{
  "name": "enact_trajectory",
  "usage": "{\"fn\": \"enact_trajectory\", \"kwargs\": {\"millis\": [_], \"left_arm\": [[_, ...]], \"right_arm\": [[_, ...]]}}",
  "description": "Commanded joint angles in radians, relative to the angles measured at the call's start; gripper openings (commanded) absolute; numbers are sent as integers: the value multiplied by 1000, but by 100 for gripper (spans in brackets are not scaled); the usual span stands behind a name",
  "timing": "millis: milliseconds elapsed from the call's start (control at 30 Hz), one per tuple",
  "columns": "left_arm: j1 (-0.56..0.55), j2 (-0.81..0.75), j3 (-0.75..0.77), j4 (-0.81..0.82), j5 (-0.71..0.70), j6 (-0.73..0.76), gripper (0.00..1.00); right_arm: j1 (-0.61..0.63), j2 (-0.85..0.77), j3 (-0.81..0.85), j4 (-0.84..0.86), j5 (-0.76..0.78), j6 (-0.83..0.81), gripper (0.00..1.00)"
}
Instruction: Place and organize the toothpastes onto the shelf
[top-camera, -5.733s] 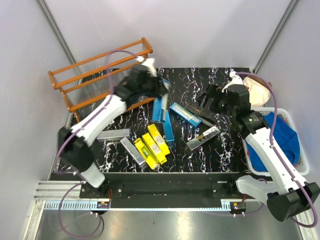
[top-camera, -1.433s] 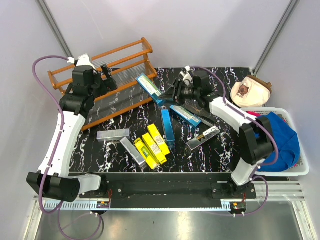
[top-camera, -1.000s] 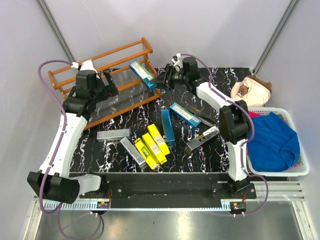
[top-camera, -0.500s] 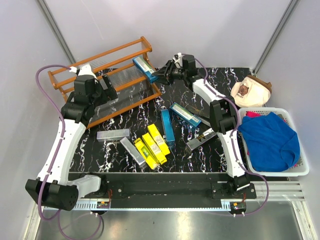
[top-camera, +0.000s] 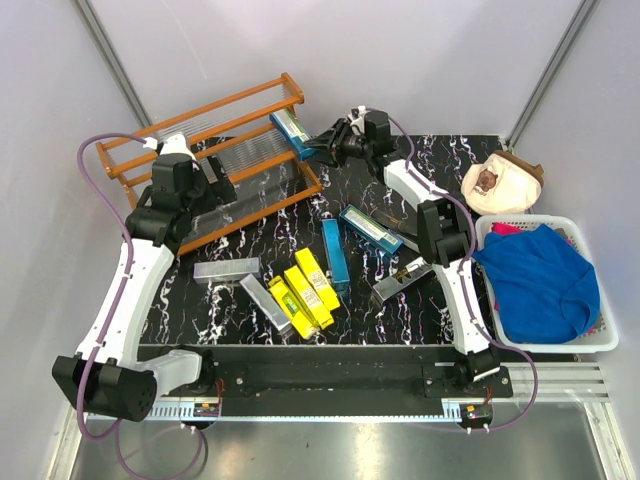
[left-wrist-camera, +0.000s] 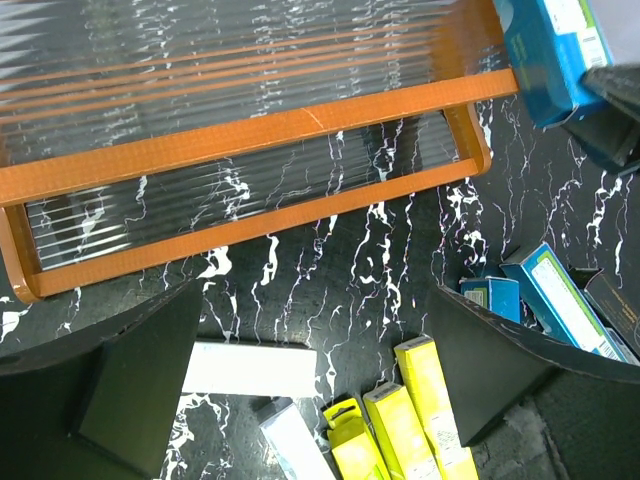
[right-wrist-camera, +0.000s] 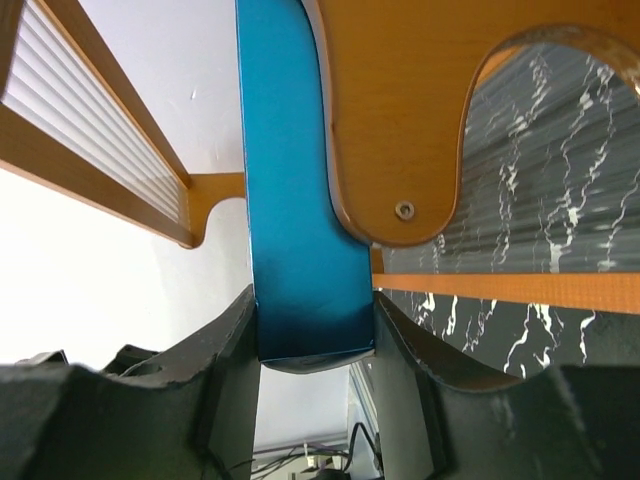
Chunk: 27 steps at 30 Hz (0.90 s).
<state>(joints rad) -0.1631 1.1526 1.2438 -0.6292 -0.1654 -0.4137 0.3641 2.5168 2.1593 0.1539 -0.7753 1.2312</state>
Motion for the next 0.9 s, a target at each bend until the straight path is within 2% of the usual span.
{"fn": "enact_trajectory", "kwargs": {"millis": [0,133,167,267,300,467,633,867], "left_arm": [[-1,-22,-7,48,6,19,99],[-1,-30,-17,49,4,21,99],[-1,-31,-18,49,4,19,99],[-1,-27,-18,56,20,12,99],[-1,-24,-20,57,26,10,99],[-1,-25,-21,66,49,0,99],[-1,-27,-29,69,58,-13,99],[-1,-45,-46,74,60,-19,99]], "right_arm": [[-5,37,103,-16,22,19,25],[-4,37,93,-25,22,10,31],[-5,33,85,-24,24,4,39],[-4,8,51,-25,31,-24,54],[-5,-12,30,-25,33,-30,63],[-4,-73,-41,15,53,-73,86],[-7,-136,-130,90,64,-72,96],[-11,-194,-226,190,70,-35,100]]}}
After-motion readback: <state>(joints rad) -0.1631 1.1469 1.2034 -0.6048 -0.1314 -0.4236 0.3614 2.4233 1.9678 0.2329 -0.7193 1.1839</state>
